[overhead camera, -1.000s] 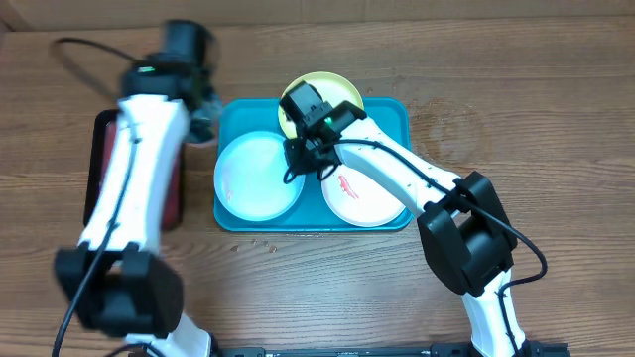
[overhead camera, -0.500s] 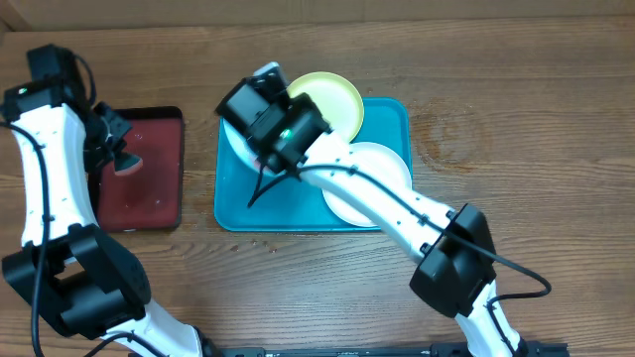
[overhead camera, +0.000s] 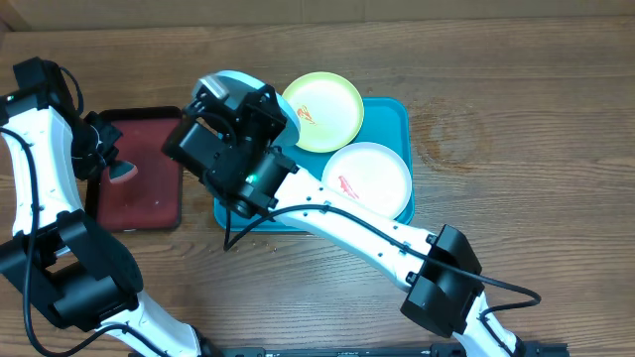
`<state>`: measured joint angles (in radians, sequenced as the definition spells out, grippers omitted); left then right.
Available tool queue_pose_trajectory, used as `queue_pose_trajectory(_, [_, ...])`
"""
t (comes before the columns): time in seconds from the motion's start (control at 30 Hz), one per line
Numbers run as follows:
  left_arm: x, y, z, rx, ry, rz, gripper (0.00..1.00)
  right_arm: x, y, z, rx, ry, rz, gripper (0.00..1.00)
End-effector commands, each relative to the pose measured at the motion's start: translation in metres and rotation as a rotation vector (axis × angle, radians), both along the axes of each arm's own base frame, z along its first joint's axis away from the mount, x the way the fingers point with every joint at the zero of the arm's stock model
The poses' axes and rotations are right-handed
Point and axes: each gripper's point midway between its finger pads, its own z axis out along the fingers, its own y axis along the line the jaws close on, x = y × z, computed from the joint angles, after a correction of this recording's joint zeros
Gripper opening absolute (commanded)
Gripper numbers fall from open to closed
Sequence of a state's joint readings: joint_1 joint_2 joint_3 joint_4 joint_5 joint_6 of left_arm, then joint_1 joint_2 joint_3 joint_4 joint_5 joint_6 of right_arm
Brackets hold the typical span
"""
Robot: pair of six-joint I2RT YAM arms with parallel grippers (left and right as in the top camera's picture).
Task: Clean dirty plates on tray and stack at the side
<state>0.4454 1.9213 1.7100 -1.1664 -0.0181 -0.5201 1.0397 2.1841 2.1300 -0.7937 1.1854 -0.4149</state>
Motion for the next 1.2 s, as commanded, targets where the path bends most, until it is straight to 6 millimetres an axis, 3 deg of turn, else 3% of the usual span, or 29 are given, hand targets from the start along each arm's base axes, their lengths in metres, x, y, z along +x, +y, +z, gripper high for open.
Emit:
queue_pose_trajectory(0.0, [0.001,0.000,-0.007,-0.013,0.010,-0.018,0.04,0.000,-0.003,0.021,-0.103,-0.042,-0.015,0.04])
queue_pose_trajectory(0.1, [0.001,0.000,-0.007,-0.013,0.010,-0.018,0.04,-0.001,-0.001,0.019,-0.081,-0.042,-0.013,0.04])
queue_pose_trajectory(0.2, [0.001,0.000,-0.007,-0.013,0.010,-0.019,0.04,0.003,0.007,0.008,0.095,-0.015,0.009,0.04])
queue_pose_trajectory(0.27, [0.001,0.000,-0.007,-0.013,0.010,-0.019,0.04,0.003,0.024,-0.029,0.292,0.169,0.092,0.04])
queue_pose_trajectory(0.33, [0.000,-0.001,-0.007,-0.015,0.013,-0.019,0.04,0.001,0.040,-0.065,0.371,0.386,0.207,0.04])
queue_pose_trajectory(0.4, [-0.002,-0.002,-0.007,-0.019,0.020,-0.019,0.04,0.008,0.032,-0.083,0.419,0.493,0.219,0.04])
queue_pose_trajectory(0.53, [-0.002,-0.002,-0.007,-0.020,0.022,-0.018,0.04,0.040,-0.024,-0.075,0.609,0.489,-0.005,0.04])
queue_pose_trajectory(0.67, [-0.002,-0.003,-0.007,-0.027,0.020,-0.020,0.04,0.061,-0.066,-0.073,0.841,0.678,-0.015,0.04])
queue_pose_trajectory(0.73, [-0.002,-0.003,-0.007,-0.027,0.020,-0.020,0.04,0.075,-0.107,-0.079,0.996,0.813,-0.036,0.04])
queue_pose_trajectory(0.77, [-0.002,-0.003,-0.007,-0.027,0.020,-0.020,0.04,0.085,-0.145,-0.088,1.069,0.863,-0.104,0.04])
queue_pose_trajectory(0.83, [-0.002,-0.003,-0.007,-0.027,0.019,-0.020,0.04,0.090,-0.192,-0.101,1.133,0.904,-0.207,0.04])
queue_pose_trajectory(1.03, [0.001,-0.004,-0.007,-0.023,0.012,-0.025,0.04,0.089,-0.313,-0.135,1.232,0.902,-0.496,0.04])
queue_pose_trajectory(1.17, [0.001,-0.004,-0.008,-0.022,0.012,-0.024,0.04,0.080,-0.383,-0.157,1.299,0.870,-0.651,0.04])
